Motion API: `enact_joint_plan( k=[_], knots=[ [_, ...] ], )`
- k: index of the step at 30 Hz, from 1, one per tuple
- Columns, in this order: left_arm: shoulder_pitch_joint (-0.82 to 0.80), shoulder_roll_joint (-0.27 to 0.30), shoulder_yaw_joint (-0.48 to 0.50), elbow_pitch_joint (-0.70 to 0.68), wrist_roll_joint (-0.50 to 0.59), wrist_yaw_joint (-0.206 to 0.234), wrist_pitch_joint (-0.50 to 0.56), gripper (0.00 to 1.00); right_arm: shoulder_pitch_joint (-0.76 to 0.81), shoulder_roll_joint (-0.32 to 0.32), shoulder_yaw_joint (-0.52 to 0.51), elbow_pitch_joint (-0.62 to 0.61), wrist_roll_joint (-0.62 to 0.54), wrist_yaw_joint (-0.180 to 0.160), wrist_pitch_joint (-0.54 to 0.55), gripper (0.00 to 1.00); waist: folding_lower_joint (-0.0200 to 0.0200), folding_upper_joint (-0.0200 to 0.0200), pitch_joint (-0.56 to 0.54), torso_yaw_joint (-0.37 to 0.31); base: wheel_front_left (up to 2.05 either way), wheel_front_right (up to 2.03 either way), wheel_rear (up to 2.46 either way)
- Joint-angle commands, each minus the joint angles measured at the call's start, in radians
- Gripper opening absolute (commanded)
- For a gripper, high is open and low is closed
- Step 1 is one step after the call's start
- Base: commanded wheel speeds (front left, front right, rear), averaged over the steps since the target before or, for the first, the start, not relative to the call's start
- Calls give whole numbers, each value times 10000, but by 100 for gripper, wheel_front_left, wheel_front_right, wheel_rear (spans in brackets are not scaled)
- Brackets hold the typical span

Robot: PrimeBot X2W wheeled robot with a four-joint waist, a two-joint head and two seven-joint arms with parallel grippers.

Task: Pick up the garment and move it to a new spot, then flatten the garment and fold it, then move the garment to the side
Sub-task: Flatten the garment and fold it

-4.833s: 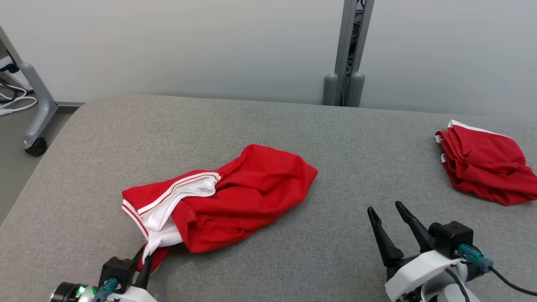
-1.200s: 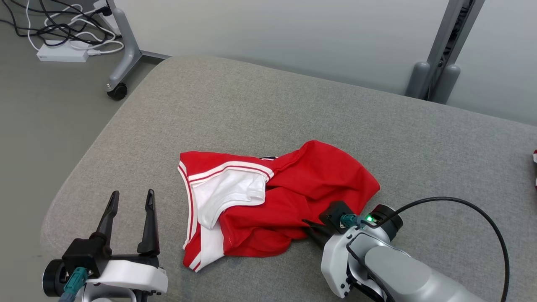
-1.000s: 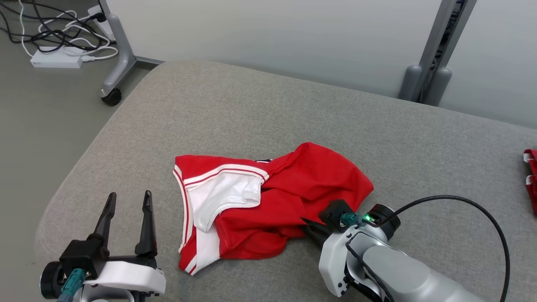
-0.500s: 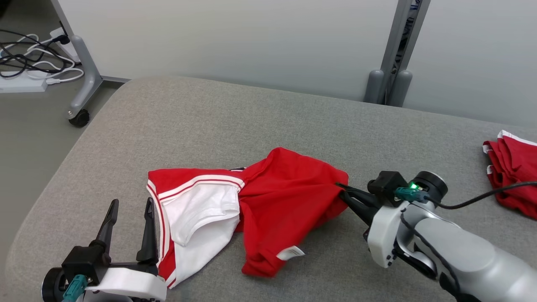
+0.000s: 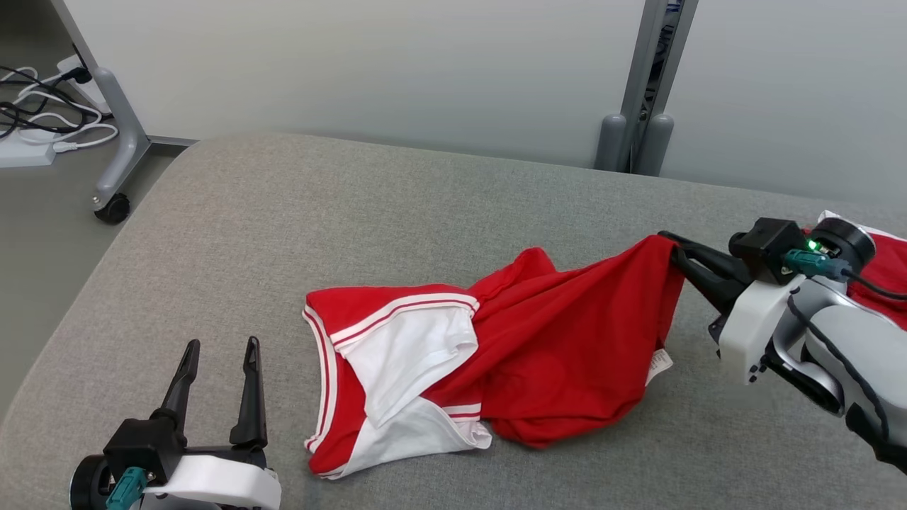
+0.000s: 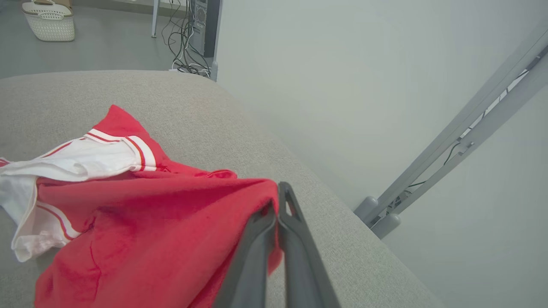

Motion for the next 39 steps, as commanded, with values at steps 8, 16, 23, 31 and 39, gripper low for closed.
enact_joint_plan(
  k=[8, 16, 23, 31, 39],
  knots=[
    [-157, 36, -52, 35, -23, -75, -33, 100, 139, 29, -83, -153, -187, -2, 324, 0, 0, 0, 100, 73, 0, 0, 0],
    [-319, 36, -282, 153, -96, -71, -33, 100, 644, 772, 169, 556, 199, -2, 418, 81, 0, 0, 157, 258, 0, 0, 0],
    [-251, 35, -245, 189, -39, -55, -33, 100, 531, 930, -246, 1340, 101, -2, 145, 100, 0, 0, 118, 34, 0, 0, 0],
    [-207, 35, -248, 178, -28, -96, -33, 100, 985, 845, -1507, 1508, -58, -2, -34, 100, 0, 0, 64, -454, 0, 0, 0],
    [-129, 38, -238, 159, -62, -142, -33, 100, 2577, 1033, -4663, 119, -1025, -2, -5, 100, 0, 0, 42, -813, 0, 0, 0]
  ],
)
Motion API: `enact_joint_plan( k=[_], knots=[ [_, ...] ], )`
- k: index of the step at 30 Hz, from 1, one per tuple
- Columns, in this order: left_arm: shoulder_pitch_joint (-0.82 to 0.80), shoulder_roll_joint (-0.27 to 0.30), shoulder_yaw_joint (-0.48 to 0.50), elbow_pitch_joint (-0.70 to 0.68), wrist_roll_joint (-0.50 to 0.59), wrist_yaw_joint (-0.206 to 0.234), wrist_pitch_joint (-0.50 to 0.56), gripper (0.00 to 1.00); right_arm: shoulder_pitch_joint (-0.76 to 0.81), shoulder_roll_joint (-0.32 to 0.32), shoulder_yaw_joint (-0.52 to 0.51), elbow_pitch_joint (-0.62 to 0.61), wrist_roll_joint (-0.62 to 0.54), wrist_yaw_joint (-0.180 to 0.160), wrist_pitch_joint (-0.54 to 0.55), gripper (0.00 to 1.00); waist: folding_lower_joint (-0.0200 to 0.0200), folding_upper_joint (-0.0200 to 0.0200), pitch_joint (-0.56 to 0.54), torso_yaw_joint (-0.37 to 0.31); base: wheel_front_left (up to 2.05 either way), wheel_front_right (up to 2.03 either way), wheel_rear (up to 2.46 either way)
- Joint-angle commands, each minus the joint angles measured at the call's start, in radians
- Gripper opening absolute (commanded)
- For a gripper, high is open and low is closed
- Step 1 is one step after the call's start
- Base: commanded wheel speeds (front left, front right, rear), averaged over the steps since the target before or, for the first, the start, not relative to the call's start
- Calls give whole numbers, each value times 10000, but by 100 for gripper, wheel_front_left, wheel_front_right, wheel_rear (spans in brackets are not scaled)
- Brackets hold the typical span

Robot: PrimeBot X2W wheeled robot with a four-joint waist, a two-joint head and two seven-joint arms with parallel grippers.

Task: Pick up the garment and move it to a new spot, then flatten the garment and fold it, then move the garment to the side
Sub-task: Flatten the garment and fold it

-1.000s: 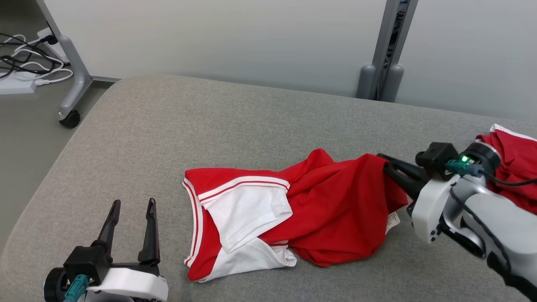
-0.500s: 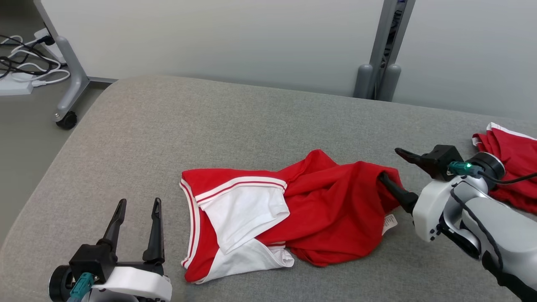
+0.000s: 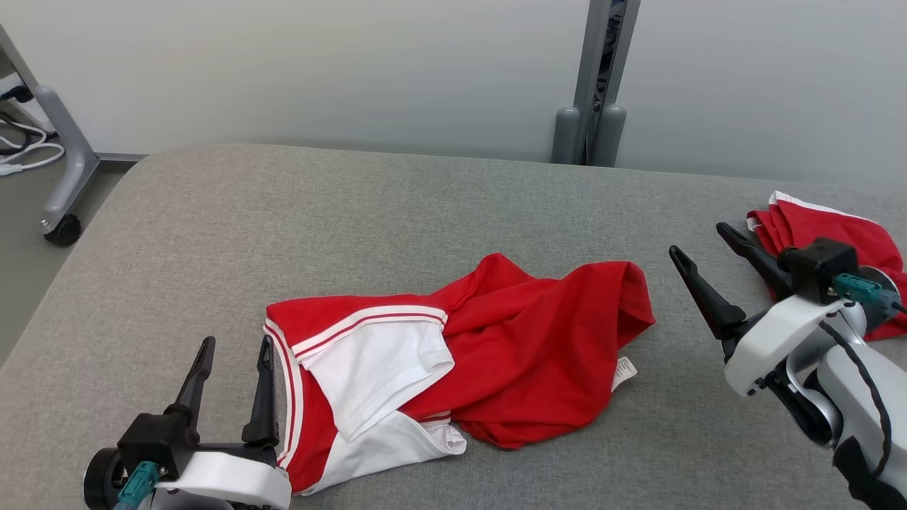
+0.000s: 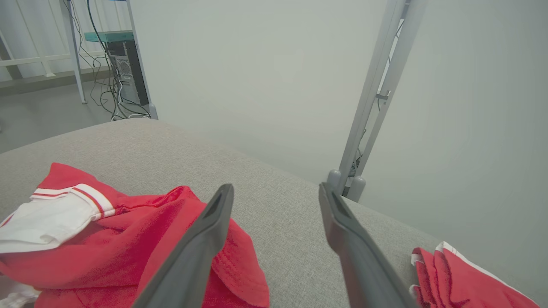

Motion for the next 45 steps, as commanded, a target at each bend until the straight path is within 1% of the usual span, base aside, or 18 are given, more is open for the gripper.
enact_joint_plan(
  k=[1, 4, 5, 8, 12, 17, 20, 24, 36, 39, 45],
  knots=[
    [27, 38, 27, 1, -31, -59, -33, 100, 644, 148, -781, -428, -367, -2, -6, 100, 0, -1, -21, -92, 0, 0, 0],
    [26, 38, 32, 33, -20, -78, -33, 100, 1526, 457, -1965, -1036, -847, -2, -7, 100, 0, -1, -58, -171, 0, 0, 0],
    [26, 38, 32, 33, -20, -78, -33, 100, 1526, 457, -1965, -1036, -847, -2, -7, 100, 0, -1, -58, -171, 0, 0, 0],
    [64, 36, 32, 53, -14, -89, -33, 100, 2343, 796, -3018, -1529, -1323, -2, -7, 100, 0, -1, -134, -225, 0, 0, 0],
    [165, 37, -1, 87, -17, -31, -33, 100, 3323, 1313, -4150, -2055, -1912, -2, -8, 100, 0, -1, -243, -294, 0, 0, 0],
    [337, 34, 21, 234, -39, -106, -33, 100, 4337, 1869, -5040, -2466, -2395, -2, -8, 100, 0, -1, -356, -369, 0, 0, 0],
    [453, 37, -24, 549, -82, -185, -33, 100, 4687, 2067, -5203, -2567, -2640, -2, -9, 100, 0, -1, -376, -415, 0, 0, 0],
    [469, 41, -283, 1188, -38, -347, -33, 100, 4800, 2173, -5266, -2607, -2788, -2, -9, 100, 0, -1, -374, -470, 0, 0, 0],
    [49, 39, -1524, 2468, -319, -502, -35, 100, 4599, 2282, -5135, -2617, -2869, -2, 55, 100, 0, -1, -178, -576, 0, 0, 0],
    [-143, 39, -1701, 2860, -198, -457, -35, 100, 4531, 2293, -5050, -2611, -2858, -2, 68, 100, 0, -1, -148, -685, 0, 0, 0],
    [-571, 166, -1807, 3733, 157, -199, -35, 100, 4489, 2246, -4971, -2566, -2799, -2, 68, 100, 0, -1, -122, -921, 0, 0, 0]
  ],
)
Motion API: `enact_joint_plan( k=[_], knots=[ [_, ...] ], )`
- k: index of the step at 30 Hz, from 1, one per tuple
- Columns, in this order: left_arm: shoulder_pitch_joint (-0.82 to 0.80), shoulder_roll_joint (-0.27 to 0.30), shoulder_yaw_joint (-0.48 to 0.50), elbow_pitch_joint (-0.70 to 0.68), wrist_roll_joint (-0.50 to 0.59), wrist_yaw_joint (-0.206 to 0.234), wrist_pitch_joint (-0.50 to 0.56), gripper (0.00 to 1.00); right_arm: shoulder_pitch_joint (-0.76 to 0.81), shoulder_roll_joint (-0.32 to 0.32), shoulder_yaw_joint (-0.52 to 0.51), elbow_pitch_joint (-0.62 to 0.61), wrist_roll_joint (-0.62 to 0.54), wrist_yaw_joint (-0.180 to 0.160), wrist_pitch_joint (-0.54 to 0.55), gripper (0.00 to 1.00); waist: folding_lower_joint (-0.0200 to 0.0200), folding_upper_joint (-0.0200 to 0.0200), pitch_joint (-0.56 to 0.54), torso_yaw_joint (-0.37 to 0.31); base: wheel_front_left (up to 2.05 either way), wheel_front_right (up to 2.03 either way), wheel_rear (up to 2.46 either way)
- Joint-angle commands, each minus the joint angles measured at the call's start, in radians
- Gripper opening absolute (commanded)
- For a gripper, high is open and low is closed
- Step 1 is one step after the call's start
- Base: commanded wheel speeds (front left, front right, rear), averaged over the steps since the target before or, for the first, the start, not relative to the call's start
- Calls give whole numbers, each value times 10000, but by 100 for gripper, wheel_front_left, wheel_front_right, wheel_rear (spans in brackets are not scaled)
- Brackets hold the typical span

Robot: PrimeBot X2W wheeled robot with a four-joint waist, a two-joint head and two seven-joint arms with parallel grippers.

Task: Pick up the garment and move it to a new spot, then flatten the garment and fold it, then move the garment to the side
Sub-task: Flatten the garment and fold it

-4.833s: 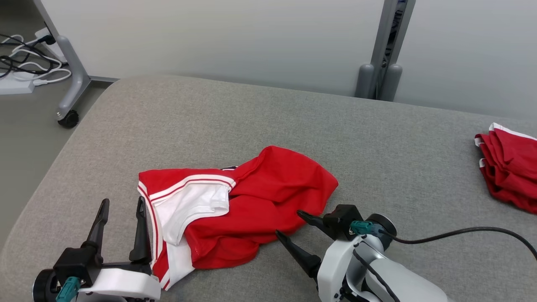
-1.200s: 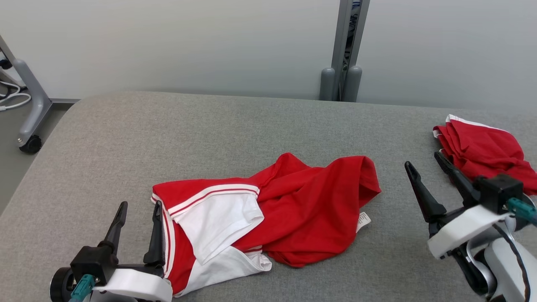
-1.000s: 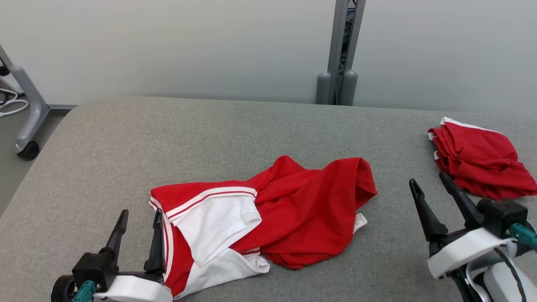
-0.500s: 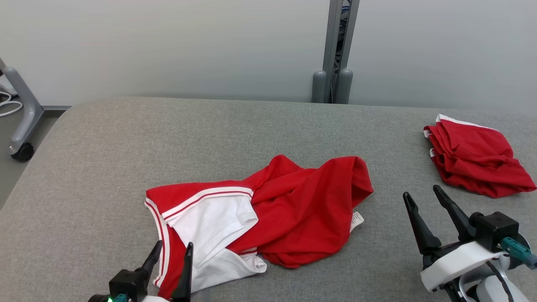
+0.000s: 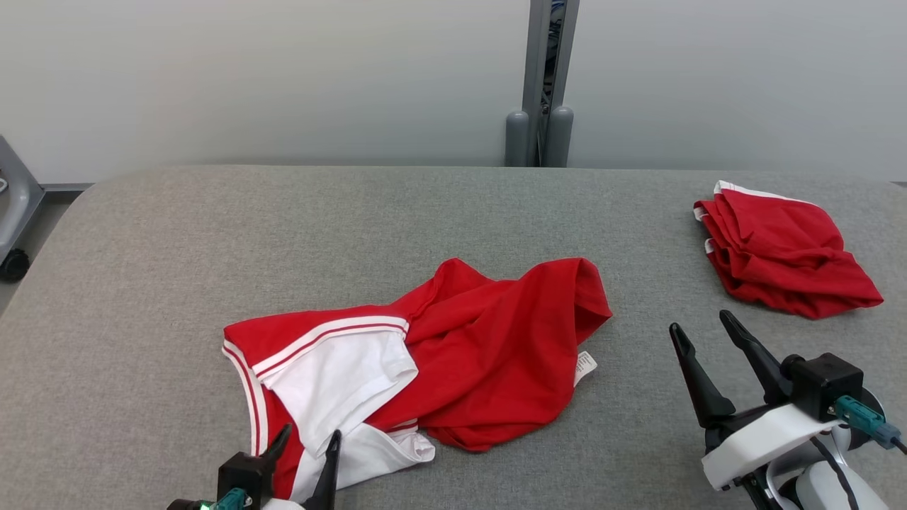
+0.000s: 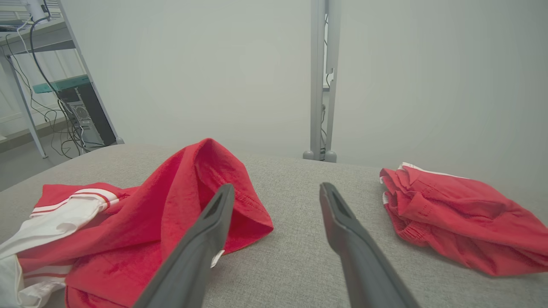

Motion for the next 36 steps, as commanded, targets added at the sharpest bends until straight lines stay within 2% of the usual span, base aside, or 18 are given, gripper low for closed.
enact_joint_plan(
  k=[1, 6, 7, 8, 9, 10, 18, 21, 28, 36],
  knots=[
    [-303, 66, 82, 95, -22, 55, -35, 100, -69, -58, -3, 12, 56, -2, -15, 100, 0, -1, 12, -82, 0, 0, 0],
    [-466, 152, 169, 585, 3, 70, -33, 100, -93, -52, -7, 20, 29, -2, -19, 100, 0, -1, 29, -210, 0, 0, 0],
    [-510, 167, 176, 765, 14, 78, -33, 77, -95, -46, -4, 21, 21, -2, -20, 100, 0, -1, 34, -237, 0, 0, 0],
    [-601, 161, 173, 883, 19, 63, -35, 47, -102, -42, -4, 25, 12, -2, -23, 100, 0, -1, 39, -262, 0, 0, 0],
    [-697, 150, 192, 968, -3, 45, -33, 31, -113, -37, -9, 32, 8, -2, -23, 100, 0, -1, 42, -284, 0, 0, 0],
    [-749, 151, 214, 1033, -19, 31, -33, 0, -124, -34, -10, 39, 1, -2, -26, 100, 0, -1, 45, -303, 0, 0, 0],
    [-1188, 337, 384, 248, 137, -61, -33, 0, -173, 4, 5, 9, -40, -2, -53, 100, 0, -1, 80, -409, 0, 0, 0],
    [-1608, 645, 434, 85, 271, -127, -33, 0, -240, 54, 110, 53, -24, -2, -64, 100, 0, -1, 113, -586, 0, 0, 0],
    [-2826, 1260, 434, 772, 256, -276, -33, 0, -453, 96, 200, 188, 19, -2, -93, 100, 0, -1, 298, -1011, 0, 0, 0],
    [-3922, 1710, 708, 1913, -57, -372, -33, 0, -611, 114, 255, 308, -37, -2, -99, 100, 0, -1, 470, -1303, 0, 0, 0]
  ],
)
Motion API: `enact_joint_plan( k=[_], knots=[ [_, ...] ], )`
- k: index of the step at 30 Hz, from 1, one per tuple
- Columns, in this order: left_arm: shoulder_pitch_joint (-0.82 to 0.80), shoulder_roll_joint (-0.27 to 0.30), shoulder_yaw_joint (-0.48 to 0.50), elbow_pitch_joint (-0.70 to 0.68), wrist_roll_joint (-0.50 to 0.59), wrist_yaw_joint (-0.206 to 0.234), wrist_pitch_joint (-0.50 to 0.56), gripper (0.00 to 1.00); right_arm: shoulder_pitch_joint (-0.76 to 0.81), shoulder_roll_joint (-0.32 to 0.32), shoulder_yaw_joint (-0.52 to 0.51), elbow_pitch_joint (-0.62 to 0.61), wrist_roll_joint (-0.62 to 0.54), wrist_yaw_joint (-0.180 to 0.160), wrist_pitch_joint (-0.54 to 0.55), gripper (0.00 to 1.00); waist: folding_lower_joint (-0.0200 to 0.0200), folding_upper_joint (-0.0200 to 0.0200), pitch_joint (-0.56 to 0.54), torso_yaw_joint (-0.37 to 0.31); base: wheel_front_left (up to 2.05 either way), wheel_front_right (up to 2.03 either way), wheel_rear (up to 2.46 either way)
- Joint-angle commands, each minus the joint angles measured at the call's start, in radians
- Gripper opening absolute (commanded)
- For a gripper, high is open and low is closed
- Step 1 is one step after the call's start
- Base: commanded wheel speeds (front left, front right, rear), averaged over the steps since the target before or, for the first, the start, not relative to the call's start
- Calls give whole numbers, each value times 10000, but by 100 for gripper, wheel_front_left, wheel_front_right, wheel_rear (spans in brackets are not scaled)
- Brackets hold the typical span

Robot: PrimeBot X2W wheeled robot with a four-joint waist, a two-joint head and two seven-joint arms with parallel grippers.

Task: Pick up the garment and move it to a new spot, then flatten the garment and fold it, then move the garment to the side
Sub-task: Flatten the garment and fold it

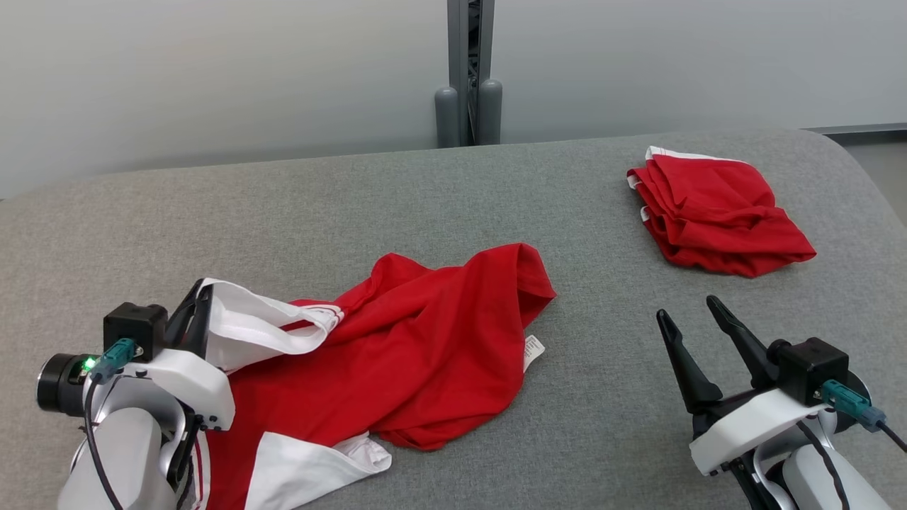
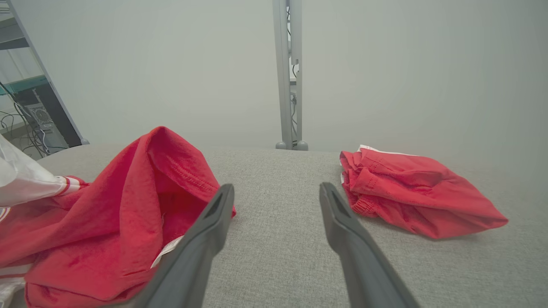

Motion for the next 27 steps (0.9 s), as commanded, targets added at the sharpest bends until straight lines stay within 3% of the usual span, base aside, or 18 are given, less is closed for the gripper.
enact_joint_plan(
  k=[1, 18, 19, 20, 21, 27],
  knots=[
    [-279, 158, 77, 347, -82, -33, -33, 0, -141, -18, 31, 61, -19, -2, -61, 100, 0, 0, 43, -51, 0, 0, 0],
    [-1410, 511, 129, 1108, -44, -78, -33, 0, -634, -48, 540, 321, 3, -2, -61, 100, 0, 0, 255, -360, 0, 0, 0],
    [-1464, 556, 149, 1187, -52, -79, -33, 31, -656, -54, 571, 332, 12, -2, -54, 100, 0, 0, 278, -391, 0, 0, 0],
    [-1485, 593, 167, 1300, -54, -80, -33, 84, -690, -54, 603, 338, 25, -2, -51, 100, 0, 0, 297, -423, 0, 0, 0],
    [-1513, 604, 202, 1321, -62, -81, -33, 100, -714, -56, 621, 337, 36, -2, -50, 100, 0, 0, 312, -445, 0, 0, 0],
    [-1356, 593, 369, 1218, -46, -84, -34, 100, -654, -60, 527, 366, 9, -2, -49, 100, 0, 0, 370, -346, 0, 0, 0]
  ],
)
